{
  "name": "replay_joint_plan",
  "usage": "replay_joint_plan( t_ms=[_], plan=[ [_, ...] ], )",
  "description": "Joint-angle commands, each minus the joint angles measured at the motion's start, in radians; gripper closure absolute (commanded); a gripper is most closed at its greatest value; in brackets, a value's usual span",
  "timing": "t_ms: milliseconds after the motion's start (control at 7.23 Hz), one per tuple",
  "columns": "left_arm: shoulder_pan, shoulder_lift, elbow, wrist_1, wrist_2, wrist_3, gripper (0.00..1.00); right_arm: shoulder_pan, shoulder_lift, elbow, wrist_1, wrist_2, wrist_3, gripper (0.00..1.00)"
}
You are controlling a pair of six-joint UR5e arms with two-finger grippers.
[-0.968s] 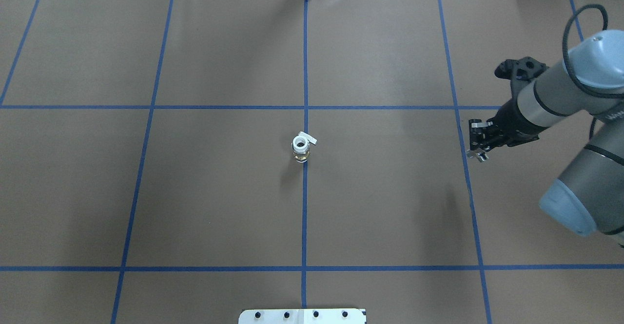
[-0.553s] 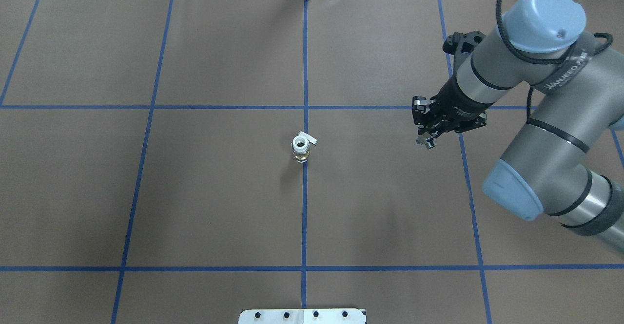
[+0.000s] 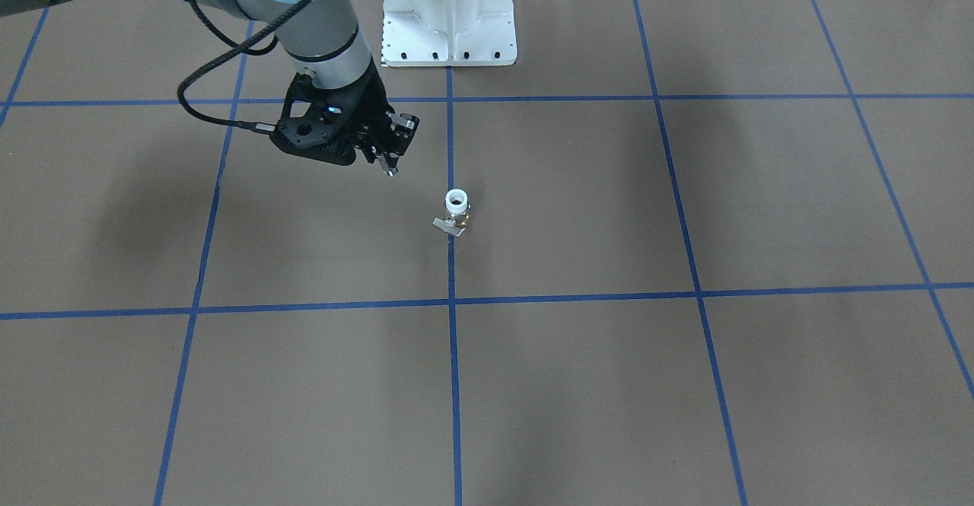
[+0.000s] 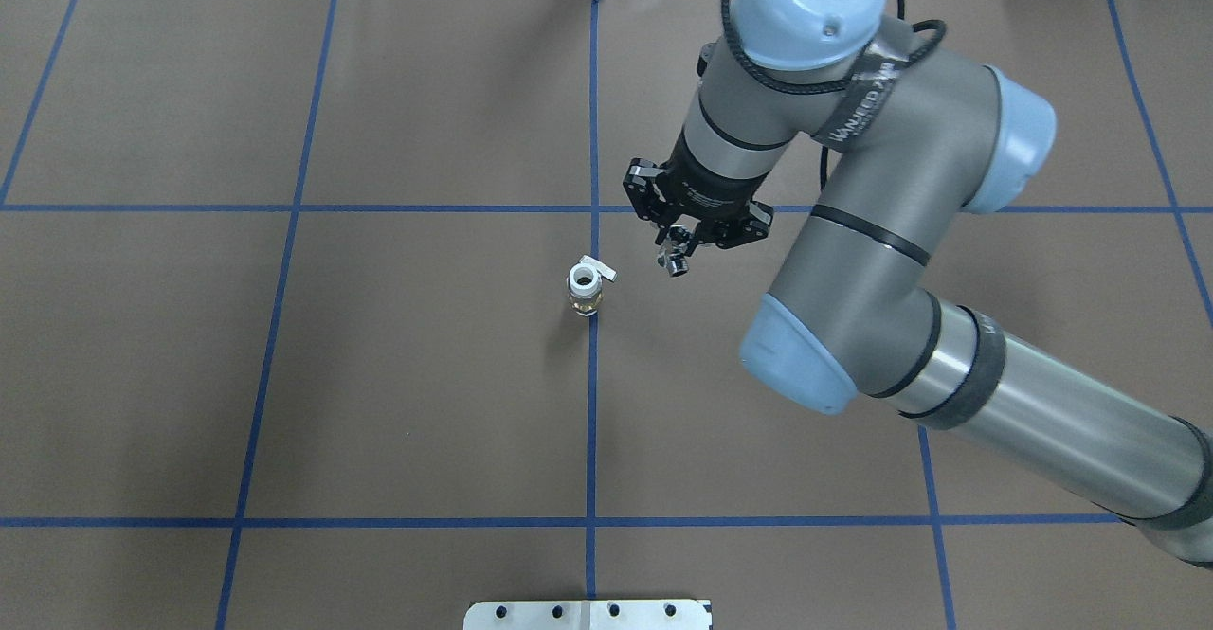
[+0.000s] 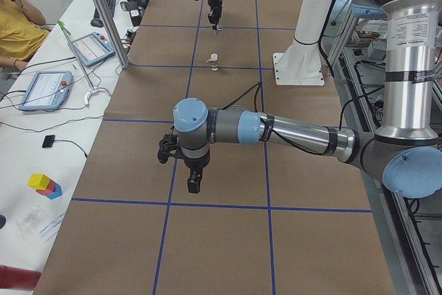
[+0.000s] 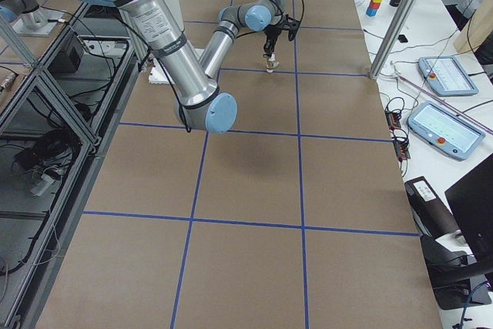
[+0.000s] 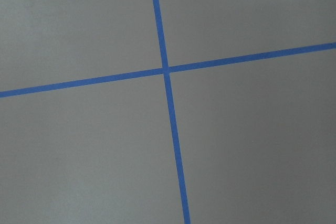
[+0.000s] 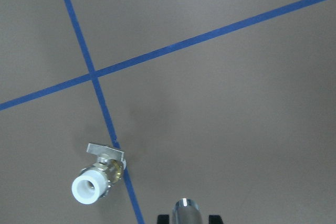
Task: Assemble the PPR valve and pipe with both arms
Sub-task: 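Carry the pipe fitting with the right gripper above the standing valve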
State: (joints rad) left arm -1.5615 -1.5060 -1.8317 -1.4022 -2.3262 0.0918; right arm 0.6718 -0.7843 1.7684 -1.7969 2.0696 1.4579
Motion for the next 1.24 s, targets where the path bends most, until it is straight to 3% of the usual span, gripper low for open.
replay_joint_plan(
  t_ms=[0, 415, 1106],
  plan=[
    [0.000, 0.010, -0.001, 0.000, -0.021, -0.001, 0.00, -0.030, 0.134, -0.140, -0.065, -0.029, 0.018, 1.00],
    [0.001, 0.012, -0.001, 0.000, -0.022, -0.006, 0.00, -0.070, 0.243, -0.288, -0.079, -0.077, 0.016, 1.00],
    [0.001, 0.010, -0.007, 0.000, -0.022, -0.006, 0.00, -0.090, 0.226, -0.300, -0.029, -0.114, 0.018, 1.00]
  ],
)
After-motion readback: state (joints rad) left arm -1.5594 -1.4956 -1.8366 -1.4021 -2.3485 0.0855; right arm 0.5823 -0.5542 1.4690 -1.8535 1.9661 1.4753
